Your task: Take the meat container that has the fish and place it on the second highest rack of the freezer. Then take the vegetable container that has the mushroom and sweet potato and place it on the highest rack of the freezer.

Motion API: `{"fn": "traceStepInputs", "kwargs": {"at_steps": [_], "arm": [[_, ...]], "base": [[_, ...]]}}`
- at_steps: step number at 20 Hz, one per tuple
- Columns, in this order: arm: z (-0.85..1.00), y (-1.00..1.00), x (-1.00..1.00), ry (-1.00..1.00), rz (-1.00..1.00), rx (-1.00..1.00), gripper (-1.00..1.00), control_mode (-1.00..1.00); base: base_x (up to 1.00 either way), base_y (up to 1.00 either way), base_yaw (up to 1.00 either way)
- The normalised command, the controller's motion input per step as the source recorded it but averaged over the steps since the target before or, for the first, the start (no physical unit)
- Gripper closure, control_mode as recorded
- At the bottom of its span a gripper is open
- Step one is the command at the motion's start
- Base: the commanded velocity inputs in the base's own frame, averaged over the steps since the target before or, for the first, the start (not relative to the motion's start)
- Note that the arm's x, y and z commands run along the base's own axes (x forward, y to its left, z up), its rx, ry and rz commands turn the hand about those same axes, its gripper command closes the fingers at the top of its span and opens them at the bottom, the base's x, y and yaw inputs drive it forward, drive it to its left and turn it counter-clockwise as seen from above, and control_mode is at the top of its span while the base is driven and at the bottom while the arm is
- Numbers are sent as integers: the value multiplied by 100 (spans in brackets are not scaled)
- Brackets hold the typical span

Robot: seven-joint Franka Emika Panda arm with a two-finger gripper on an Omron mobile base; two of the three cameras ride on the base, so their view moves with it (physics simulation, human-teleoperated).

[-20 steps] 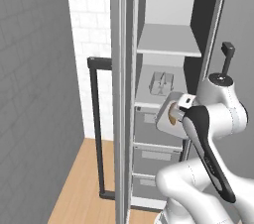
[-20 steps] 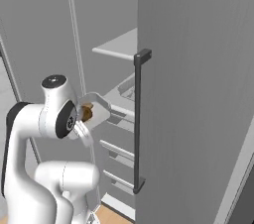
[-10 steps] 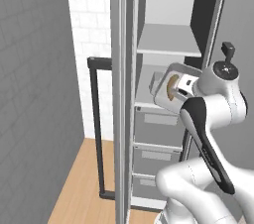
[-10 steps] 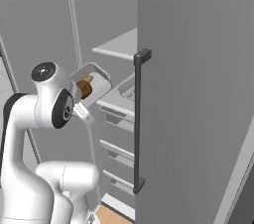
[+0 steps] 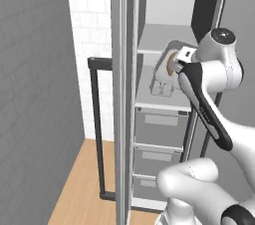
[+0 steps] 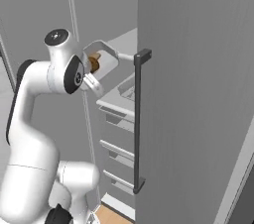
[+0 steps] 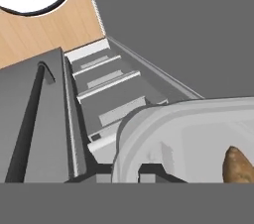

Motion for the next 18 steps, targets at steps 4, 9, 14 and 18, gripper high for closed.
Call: {"fn": "traceStepInputs", "kwargs": {"at_steps": [4, 9, 14, 18], "arm": [[43, -3, 45, 2, 0, 0, 100, -100], [3, -10, 36, 4, -5, 0, 100, -100], [0, -13, 44, 0, -4, 0, 100, -100], [0, -36, 48, 0, -2, 3, 100, -100]], "base": [[0, 0, 0], [0, 0, 0], [0, 0, 0], [0, 0, 0]]}}
